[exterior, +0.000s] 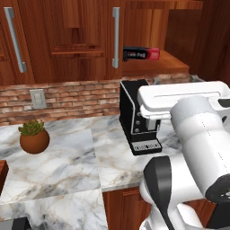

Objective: Pick the spray and dish brush from the cabinet and place them on the counter.

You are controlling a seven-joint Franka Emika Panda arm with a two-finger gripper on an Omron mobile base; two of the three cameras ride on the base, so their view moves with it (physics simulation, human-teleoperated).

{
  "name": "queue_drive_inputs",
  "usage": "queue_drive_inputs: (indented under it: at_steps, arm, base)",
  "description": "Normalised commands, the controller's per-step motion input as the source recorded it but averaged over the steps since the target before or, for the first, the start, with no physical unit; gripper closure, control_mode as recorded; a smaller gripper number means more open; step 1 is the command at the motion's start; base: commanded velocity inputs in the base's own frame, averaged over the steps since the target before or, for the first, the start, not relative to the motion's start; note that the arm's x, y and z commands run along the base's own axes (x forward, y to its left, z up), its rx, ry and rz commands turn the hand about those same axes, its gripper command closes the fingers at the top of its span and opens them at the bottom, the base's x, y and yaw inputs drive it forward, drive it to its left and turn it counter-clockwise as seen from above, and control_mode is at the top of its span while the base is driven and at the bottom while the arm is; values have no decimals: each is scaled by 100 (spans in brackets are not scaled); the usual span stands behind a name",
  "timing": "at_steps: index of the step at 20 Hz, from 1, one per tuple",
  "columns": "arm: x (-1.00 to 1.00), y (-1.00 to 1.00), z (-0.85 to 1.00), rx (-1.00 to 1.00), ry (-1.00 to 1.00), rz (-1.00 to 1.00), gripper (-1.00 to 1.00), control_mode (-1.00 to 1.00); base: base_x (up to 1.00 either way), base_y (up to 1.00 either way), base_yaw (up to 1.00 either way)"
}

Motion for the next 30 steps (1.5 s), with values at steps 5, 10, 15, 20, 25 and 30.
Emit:
queue_drive_inputs:
  at_steps: [5, 10, 15, 20, 25, 30]
  arm:
    - [2, 6, 16, -9, -3, 6, -100, -100]
    - [14, 0, 1, -7, 0, 7, -100, -100]
    - [25, 1, 0, -5, 0, 7, -100, -100]
    - [27, 1, 0, -2, 0, 5, -100, -100]
    - [38, 1, -9, -1, 0, 1, -100, -100]
    - [37, 6, -7, 0, 0, 2, -100, -100]
  base:
    - [0, 0, 0]
    - [0, 0, 0]
    - [0, 0, 0]
    - [0, 0, 0]
    - [0, 0, 0]
    - [0, 0, 0]
